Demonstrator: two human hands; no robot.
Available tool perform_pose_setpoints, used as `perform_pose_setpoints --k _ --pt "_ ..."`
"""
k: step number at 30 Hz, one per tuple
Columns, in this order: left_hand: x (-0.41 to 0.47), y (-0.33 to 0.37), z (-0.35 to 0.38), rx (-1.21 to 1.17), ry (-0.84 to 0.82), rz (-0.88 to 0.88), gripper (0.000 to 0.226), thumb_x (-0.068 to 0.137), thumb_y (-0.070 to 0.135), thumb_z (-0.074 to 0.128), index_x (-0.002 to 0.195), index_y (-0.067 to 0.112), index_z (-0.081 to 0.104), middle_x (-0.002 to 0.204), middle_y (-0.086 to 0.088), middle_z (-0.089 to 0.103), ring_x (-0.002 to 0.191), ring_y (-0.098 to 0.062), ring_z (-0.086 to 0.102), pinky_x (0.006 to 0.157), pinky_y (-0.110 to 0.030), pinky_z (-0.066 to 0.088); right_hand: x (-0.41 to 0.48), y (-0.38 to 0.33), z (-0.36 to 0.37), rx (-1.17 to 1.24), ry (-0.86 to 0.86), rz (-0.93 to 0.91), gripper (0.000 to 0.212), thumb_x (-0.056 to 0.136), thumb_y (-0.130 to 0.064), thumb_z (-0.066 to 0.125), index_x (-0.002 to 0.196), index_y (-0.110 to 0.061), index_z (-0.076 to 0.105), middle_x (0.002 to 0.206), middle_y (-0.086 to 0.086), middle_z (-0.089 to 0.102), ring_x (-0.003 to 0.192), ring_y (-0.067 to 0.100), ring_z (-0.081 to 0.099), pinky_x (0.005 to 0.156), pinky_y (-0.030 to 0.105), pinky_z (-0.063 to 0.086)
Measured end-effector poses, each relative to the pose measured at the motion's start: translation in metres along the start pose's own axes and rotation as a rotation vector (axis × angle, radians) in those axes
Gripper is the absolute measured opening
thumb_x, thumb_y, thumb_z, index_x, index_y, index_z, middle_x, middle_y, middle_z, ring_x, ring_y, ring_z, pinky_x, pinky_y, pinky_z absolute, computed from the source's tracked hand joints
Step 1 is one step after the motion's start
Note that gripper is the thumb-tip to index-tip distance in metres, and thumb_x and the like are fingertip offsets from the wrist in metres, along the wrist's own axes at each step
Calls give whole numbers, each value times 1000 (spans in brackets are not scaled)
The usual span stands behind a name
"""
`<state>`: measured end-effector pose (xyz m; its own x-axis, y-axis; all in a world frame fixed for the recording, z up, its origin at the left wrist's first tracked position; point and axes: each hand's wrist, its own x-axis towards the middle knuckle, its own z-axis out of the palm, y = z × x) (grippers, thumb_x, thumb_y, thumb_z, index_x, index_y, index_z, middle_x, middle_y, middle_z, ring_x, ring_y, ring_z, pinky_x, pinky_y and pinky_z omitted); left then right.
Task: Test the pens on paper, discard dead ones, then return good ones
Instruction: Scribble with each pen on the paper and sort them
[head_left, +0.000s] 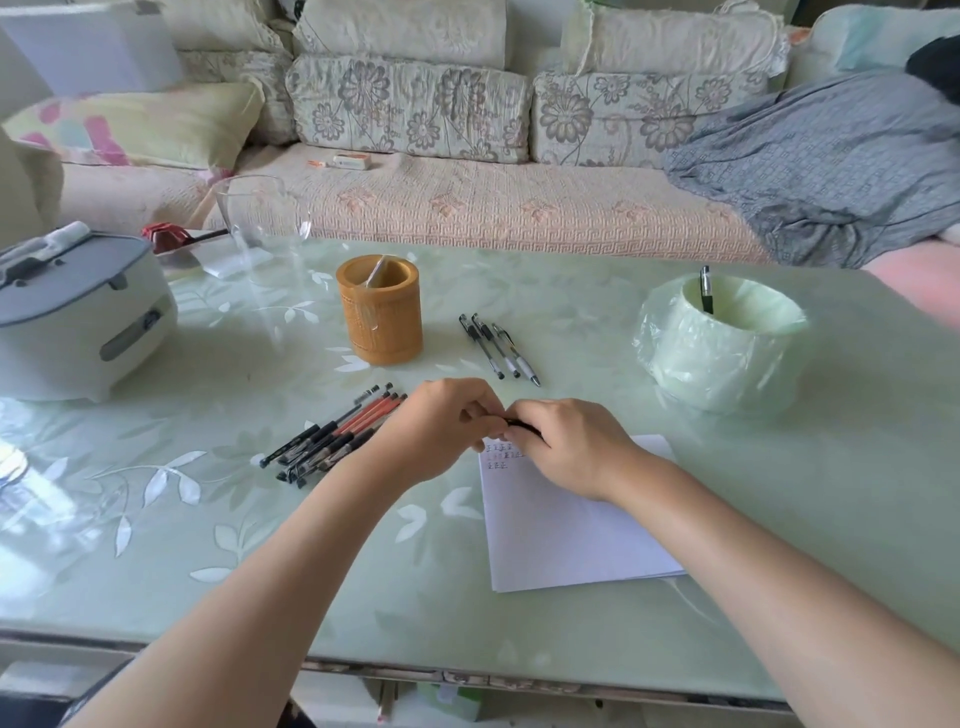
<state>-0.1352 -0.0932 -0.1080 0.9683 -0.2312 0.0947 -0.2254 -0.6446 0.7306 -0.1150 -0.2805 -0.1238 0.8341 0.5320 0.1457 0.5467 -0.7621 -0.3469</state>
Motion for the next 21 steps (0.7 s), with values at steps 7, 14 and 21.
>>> perform_pose_setpoints --k 7,14,21 --pt "1 -7 -4 -18 -40 -27 8 85 16 70 79 19 67 72 10 71 67 -7 68 73 -34 54 0 -2 3 -98 -2 18 23 99 -48 40 107 -37 59 66 -6 51 70 24 51 61 33 39" --pt "4 -17 -8 152 18 -1 3 87 26 68 86 27 65 79 14 66 75 -10 62 72 -32 51 1 3 -3 216 -96 124 30 98 -31 45 127 -34 51 79 -12 59 79 15 54 73 32 44" --pt "5 -29 -1 389 22 -3 9 87 27 65 95 29 62 93 16 61 82 -6 54 67 -23 40 -1 10 -1 794 114 193 40 91 10 40 99 -22 62 92 5 58 64 18 55 49 28 47"
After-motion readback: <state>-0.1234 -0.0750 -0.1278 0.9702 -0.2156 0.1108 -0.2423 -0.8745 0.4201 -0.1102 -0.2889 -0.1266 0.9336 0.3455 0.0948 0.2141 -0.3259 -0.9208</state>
